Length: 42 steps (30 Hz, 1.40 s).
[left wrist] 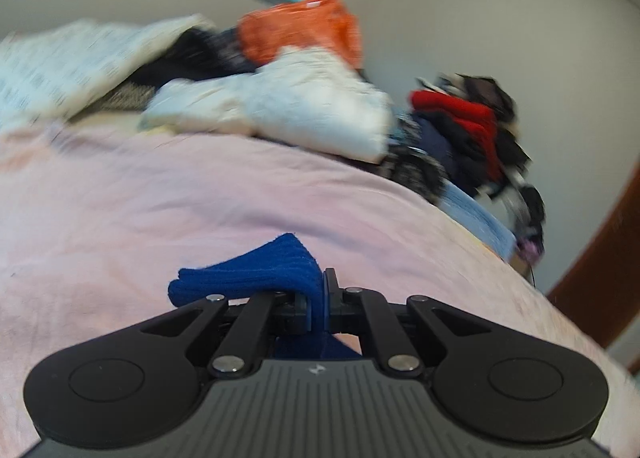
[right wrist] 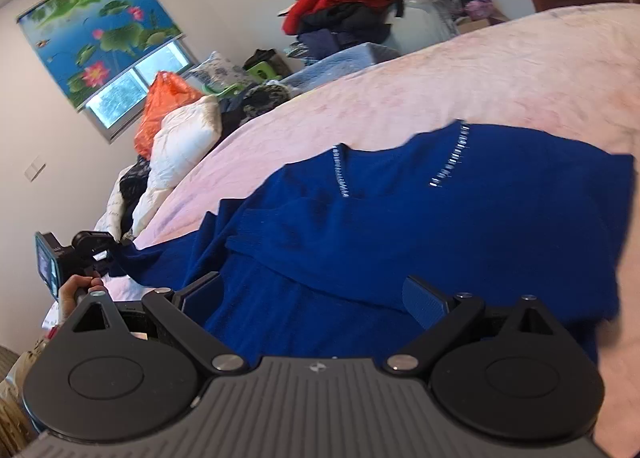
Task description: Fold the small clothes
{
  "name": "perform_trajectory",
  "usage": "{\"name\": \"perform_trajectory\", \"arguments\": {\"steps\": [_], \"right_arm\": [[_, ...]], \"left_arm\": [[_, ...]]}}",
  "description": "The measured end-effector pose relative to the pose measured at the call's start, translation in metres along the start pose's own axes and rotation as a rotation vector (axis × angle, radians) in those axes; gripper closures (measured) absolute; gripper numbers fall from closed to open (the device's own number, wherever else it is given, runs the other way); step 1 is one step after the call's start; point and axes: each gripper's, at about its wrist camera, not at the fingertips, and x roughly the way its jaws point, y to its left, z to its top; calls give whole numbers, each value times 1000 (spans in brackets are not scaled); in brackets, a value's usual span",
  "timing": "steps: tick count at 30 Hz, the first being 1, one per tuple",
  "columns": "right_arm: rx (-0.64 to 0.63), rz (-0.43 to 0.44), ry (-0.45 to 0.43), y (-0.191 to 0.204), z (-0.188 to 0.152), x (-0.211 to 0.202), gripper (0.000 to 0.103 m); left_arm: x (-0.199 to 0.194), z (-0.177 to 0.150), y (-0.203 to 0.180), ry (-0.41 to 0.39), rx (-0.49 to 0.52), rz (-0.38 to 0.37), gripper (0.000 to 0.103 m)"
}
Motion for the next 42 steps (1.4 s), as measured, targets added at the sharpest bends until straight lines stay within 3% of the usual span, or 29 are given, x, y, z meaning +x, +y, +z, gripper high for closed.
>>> {"name": "perform_trajectory", "arguments": {"steps": [3,6,15,22,25,29,32,42], "right_arm": [[-9,-56,-15,-7,-3,-6,5],[-14,-121,-16,-16,-7,-12,5],[113,-108,-37,-55,-18,-34,5],[149,-107,-47,-71,-24,-45,5],[150,-111,-48,-74,-27,-49,5],[163,-122,-53,-80,-28,-55,5],[177,-136,-59,-86,-29,-60,5],[213,-192,-83,-103,-30,-74,5]], "left_arm": [[-14,-13,-49,14,98,-83,98],[-18,-27,-86,70,119,-174,98],[-25,-83,-192,237,267,-322,98],[-54,-151,-283,273,535,-427,98],[-59,-185,-311,338,644,-468,98],[-65,-223,-333,384,740,-488,98],[-63,-238,-340,415,747,-498,98],[-66,-253,-349,420,769,-508,98]]}}
